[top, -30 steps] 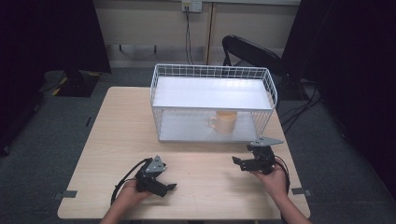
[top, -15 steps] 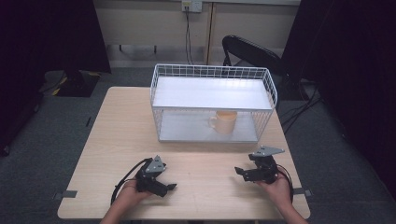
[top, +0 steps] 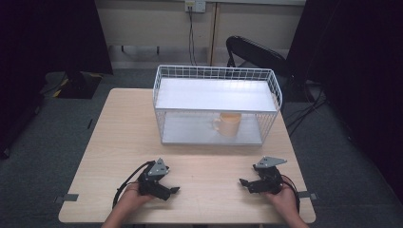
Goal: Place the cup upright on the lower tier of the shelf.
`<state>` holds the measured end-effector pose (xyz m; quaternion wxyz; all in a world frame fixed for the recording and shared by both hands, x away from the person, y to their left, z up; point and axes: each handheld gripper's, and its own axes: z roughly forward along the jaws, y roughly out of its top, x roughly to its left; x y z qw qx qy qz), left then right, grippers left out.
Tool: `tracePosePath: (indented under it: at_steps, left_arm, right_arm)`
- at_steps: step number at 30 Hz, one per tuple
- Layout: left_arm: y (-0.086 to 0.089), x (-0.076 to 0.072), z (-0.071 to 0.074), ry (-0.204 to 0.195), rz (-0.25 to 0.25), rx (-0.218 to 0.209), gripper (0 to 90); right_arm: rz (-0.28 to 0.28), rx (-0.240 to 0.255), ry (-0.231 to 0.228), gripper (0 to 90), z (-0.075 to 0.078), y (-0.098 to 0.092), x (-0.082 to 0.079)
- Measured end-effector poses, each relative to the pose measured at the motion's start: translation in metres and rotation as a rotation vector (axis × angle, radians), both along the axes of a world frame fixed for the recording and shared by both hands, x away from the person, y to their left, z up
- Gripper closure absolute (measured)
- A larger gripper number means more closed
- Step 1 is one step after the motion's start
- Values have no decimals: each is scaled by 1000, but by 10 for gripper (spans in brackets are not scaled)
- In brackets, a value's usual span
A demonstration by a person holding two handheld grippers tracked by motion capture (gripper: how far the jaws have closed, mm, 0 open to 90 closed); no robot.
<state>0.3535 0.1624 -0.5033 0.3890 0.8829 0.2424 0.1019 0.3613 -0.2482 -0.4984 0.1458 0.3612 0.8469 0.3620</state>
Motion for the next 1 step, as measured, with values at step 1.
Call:
tracePosePath:
  at_steps: [1]
  left_arm:
    - [0,0,0,0,0,0,111]
  right_arm:
    - [6,-6,-5,152,0,0,-1]
